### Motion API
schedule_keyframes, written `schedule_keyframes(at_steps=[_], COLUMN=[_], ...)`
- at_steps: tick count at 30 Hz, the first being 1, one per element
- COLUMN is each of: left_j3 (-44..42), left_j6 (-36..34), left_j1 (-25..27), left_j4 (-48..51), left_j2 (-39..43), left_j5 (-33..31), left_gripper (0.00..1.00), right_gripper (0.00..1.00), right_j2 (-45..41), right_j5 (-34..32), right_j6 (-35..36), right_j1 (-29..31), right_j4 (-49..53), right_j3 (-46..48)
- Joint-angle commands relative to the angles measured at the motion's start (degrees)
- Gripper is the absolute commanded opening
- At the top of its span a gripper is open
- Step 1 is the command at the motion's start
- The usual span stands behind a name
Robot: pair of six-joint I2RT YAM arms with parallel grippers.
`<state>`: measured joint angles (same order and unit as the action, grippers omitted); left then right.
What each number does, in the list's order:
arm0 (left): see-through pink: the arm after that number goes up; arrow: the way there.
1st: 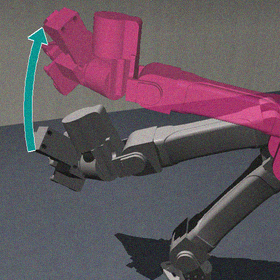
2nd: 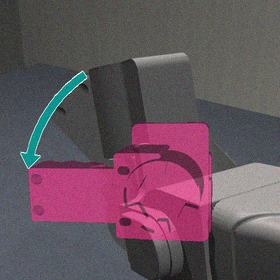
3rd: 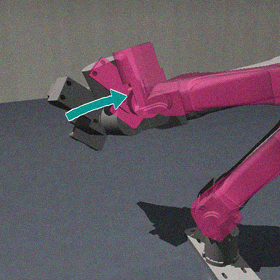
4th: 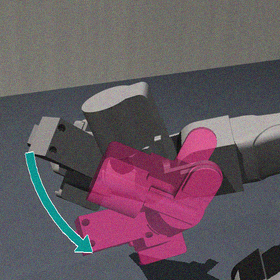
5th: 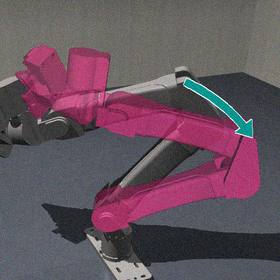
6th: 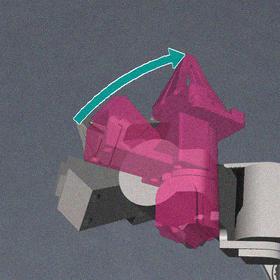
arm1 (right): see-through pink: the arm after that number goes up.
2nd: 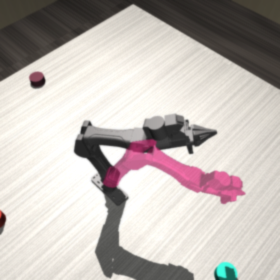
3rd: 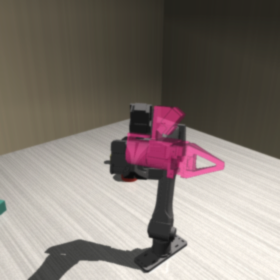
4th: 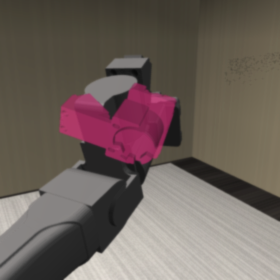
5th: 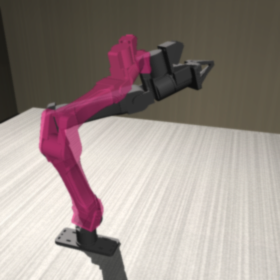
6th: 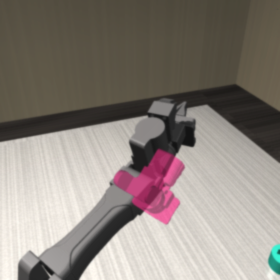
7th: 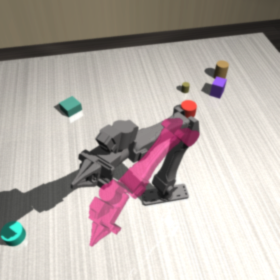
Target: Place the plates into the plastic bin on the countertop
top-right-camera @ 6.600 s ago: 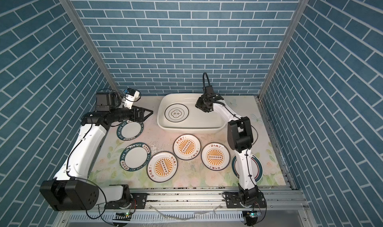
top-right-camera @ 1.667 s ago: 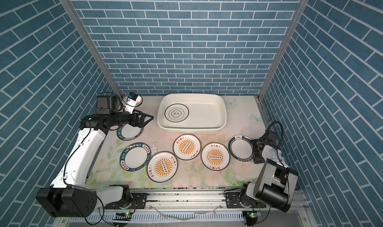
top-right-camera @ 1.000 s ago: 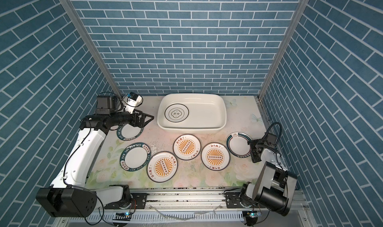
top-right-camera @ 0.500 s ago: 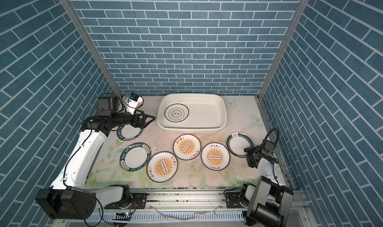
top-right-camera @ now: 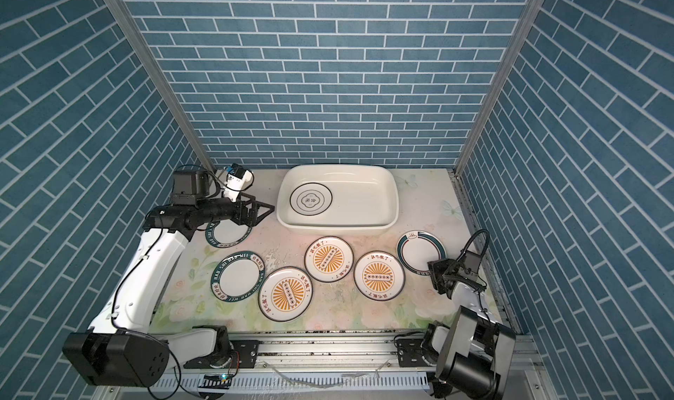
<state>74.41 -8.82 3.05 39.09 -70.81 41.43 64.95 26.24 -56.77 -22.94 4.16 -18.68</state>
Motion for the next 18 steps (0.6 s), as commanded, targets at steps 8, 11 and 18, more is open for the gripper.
schedule_keyframes(at_steps=[8, 11, 18], left_j3=[-0.24, -0.34, 0.02], left_j6=[0.75, 0.9, 1.48], left_j1=[0.55, 0.55, 0.73], left_j4=[-0.65, -0.82, -0.86], left_j2=[0.58, 0.54, 0.84], left_j5=[0.69, 0.67, 0.4], left_gripper=[1.0, 1.0, 1.0], right_gripper=[0.31, 0.26, 0.1], right_j2=[2.85, 3.97, 7.45], right_j5=[-0.81, -0.02, 1.77], right_j6=[-2.46, -2.73, -2.49], right_j1=[-0.06, -0.08, -0.02], right_j4=[-1.38, -3.8, -7.68], right_j3=[4.04, 4.52, 4.94])
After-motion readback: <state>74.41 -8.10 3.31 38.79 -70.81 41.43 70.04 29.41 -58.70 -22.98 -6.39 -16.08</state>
